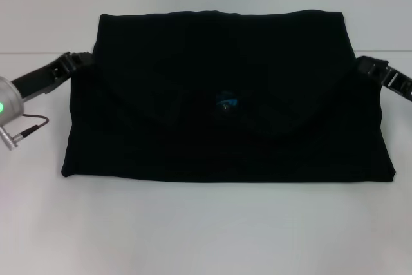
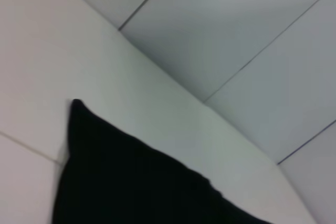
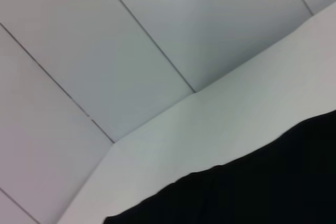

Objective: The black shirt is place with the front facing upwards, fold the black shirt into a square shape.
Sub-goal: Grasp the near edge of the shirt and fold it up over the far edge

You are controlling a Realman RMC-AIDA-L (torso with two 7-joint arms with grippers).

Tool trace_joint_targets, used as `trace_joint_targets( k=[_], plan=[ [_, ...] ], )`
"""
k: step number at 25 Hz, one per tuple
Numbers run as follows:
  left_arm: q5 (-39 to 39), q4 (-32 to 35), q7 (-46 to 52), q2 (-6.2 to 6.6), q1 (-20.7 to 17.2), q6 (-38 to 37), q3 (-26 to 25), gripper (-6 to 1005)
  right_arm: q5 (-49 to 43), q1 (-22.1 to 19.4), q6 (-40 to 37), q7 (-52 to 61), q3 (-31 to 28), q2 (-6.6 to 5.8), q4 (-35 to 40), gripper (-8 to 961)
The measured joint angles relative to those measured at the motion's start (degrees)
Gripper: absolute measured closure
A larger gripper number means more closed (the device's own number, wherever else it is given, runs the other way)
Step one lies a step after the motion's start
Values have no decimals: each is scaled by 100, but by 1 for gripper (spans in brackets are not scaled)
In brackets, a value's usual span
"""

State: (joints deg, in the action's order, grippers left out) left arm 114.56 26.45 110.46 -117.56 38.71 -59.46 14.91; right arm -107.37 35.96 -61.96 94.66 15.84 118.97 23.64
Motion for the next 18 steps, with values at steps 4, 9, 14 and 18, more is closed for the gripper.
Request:
trace_joint_targets(
  k=[4,9,14,18],
  plan=[
    [0,0,-6,-125,50,545,218,934,1,16,357,-15,106,23,-63,921],
    [0,1,-23,-288,105,1013,459,928,-12,68,856,-5,161,70,-131,876],
    [-3,-4,-58,-361,95,1064,528,921,-18,90,1067,-9,394,68,-213,830],
    [-5,-107,111,-315,25,989,542,887,-13,21,1062,-9,421,63,-216,794]
  ],
)
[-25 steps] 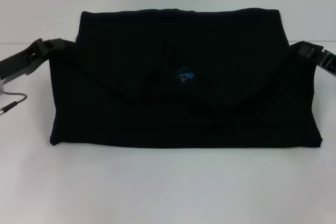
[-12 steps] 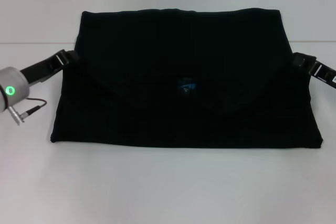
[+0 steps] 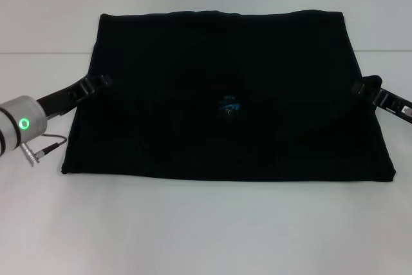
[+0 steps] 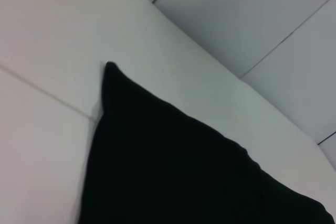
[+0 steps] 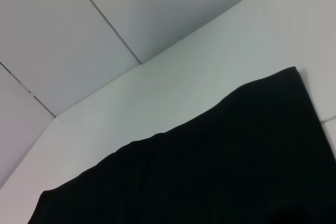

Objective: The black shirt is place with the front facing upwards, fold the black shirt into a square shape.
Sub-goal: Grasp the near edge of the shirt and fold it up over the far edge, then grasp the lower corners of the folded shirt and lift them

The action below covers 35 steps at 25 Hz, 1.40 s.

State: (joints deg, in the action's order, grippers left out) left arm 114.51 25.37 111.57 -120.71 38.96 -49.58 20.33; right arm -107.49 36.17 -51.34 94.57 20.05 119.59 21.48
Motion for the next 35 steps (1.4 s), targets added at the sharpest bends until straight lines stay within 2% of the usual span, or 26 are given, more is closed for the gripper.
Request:
trace_joint_targets(
  k=[2,5,10,12,13,15,17,19,20,22,26,29,35],
  plan=[
    [28,-45,111,67,-52,-124,23,828,14,-63,-29,14,-18,-4,1,776],
    [52,-107,298,224,-162,-576,85,740,168,-221,-226,36,-66,-17,34,699],
    [0,-47,544,426,-456,-1392,60,502,728,-594,-1029,6,-75,-122,51,570],
    [23,-25,745,550,-599,-1777,82,365,813,-745,-1460,10,-62,-207,56,519],
    [48,-26,868,642,-699,-2011,110,296,790,-804,-1700,-7,-21,-250,61,447],
    [78,-24,1088,797,-860,-2398,194,284,661,-870,-2143,-90,134,-330,82,302],
    [115,0,1287,936,-987,-2701,347,272,384,-878,-2753,-354,478,-442,174,236],
    [240,50,1536,1092,-1079,-2925,520,266,130,-855,-3276,-731,836,-493,298,170],
    [380,112,1687,1163,-1104,-3006,583,266,8,-839,-3487,-969,1005,-490,355,137],
    [709,279,1887,1209,-1108,-3038,592,265,-211,-805,-3755,-1486,1351,-423,494,106],
    [1303,480,1994,1227,-958,-3006,604,265,-634,-767,-3728,-2266,1900,-134,805,115],
    [1496,479,1972,1209,-828,-2951,613,264,-816,-743,-3546,-2643,2039,19,870,114],
    [1531,503,1797,1118,-714,-2582,622,265,-831,-690,-3419,-2939,2062,42,634,114]
  ],
)
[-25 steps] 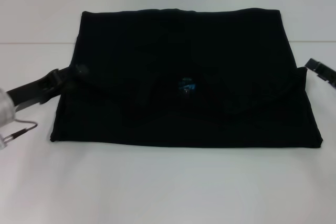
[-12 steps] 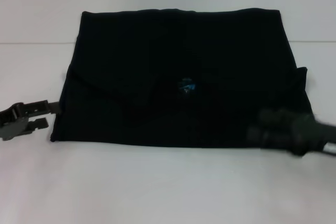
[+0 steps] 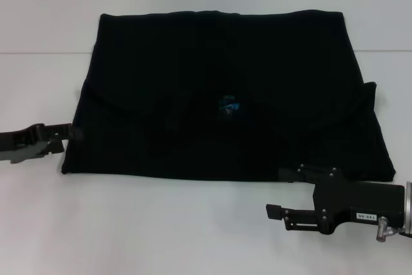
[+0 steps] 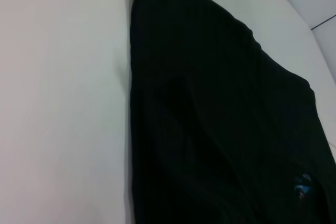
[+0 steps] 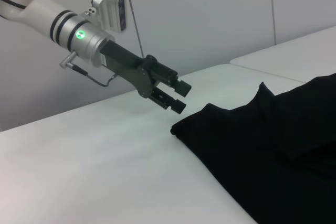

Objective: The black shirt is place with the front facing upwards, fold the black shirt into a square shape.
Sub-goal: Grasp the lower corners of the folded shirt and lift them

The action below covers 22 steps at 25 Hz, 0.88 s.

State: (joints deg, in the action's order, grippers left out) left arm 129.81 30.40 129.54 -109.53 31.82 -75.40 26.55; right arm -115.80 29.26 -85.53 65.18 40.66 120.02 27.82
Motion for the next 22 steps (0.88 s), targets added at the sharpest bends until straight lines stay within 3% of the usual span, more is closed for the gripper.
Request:
trace_joint_targets(
  k=[15,22],
  plan=[
    [9,-45,-111,-233,97,620,355,264,24,19,17,29,0,4,-49,115],
    [9,-43,-122,-230,86,394,353,265,23,18,1,39,-36,4,-49,115]
  ],
)
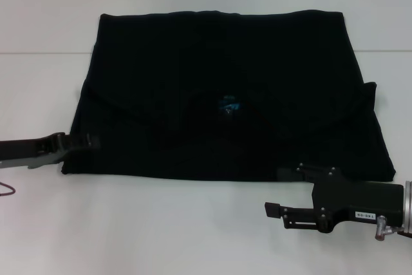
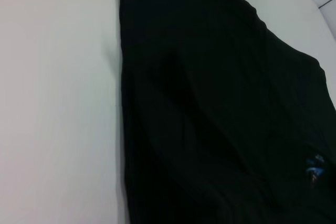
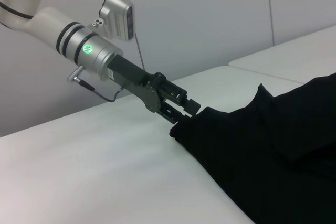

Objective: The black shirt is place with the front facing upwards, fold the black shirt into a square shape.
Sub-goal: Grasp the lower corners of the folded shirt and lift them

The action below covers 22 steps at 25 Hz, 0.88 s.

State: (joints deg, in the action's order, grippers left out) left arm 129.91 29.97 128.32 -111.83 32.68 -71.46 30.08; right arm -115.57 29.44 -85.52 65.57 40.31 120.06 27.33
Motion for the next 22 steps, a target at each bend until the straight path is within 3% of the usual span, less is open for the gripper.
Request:
trace_joint_targets(
  k=[22],
  plan=[
    [102,27,192,78,19,36,494,301,22,0,-60,35,-17,0,0,115]
  ],
)
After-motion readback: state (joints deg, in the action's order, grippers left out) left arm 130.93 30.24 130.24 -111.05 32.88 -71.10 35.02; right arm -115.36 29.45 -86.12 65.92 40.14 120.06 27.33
